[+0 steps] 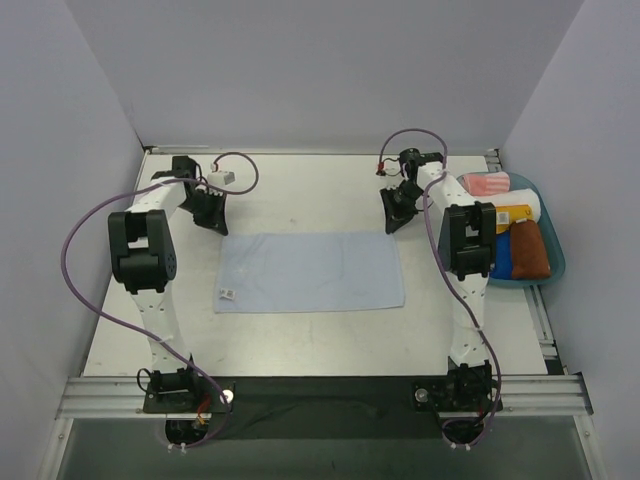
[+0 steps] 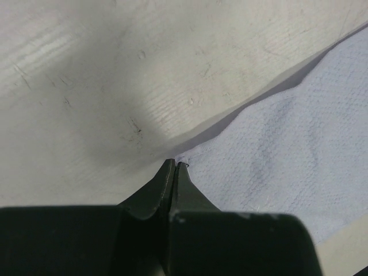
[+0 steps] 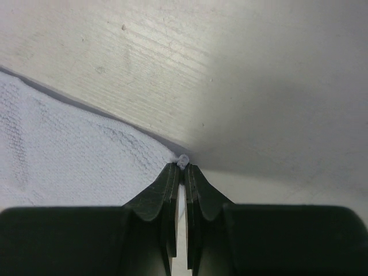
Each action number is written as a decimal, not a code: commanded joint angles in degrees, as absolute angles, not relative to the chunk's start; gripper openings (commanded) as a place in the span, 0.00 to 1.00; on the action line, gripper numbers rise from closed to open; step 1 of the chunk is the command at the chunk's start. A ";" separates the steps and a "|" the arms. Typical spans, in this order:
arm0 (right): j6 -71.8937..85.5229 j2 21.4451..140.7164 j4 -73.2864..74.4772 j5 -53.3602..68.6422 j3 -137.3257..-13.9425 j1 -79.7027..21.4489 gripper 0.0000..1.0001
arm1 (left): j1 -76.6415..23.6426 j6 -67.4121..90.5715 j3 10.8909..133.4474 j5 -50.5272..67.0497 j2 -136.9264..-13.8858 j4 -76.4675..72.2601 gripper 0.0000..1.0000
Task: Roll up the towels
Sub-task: Fold the towel
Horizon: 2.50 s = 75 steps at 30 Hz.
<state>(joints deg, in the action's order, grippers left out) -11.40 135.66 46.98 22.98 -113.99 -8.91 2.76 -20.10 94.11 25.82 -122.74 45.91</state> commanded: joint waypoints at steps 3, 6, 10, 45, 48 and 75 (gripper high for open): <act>-11.51 133.07 48.60 21.89 -119.70 -7.82 0.00 | 3.34 -20.21 99.49 27.68 -122.43 45.26 0.00; -11.51 132.54 48.78 21.27 -121.11 -7.38 0.00 | 3.34 -20.65 100.55 28.21 -121.73 45.35 0.00; -12.39 129.73 48.78 20.92 -119.63 -7.38 0.00 | 3.51 -22.84 99.76 29.18 -118.67 46.40 0.00; -17.23 113.46 41.57 18.99 -78.66 -9.49 0.00 | 2.20 -36.13 65.39 28.22 -104.93 50.19 0.00; -17.40 114.70 41.40 18.19 -78.75 -9.49 0.00 | 2.20 -35.51 65.48 27.16 -106.87 49.22 0.00; -17.49 103.45 47.90 19.07 -75.68 -13.53 0.00 | 2.02 -36.82 69.53 26.81 -94.31 59.50 0.00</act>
<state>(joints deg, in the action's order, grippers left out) -17.21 104.55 44.23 19.79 -78.74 -12.91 2.07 -34.96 69.47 27.33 -95.33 57.25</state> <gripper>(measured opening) 0.062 0.025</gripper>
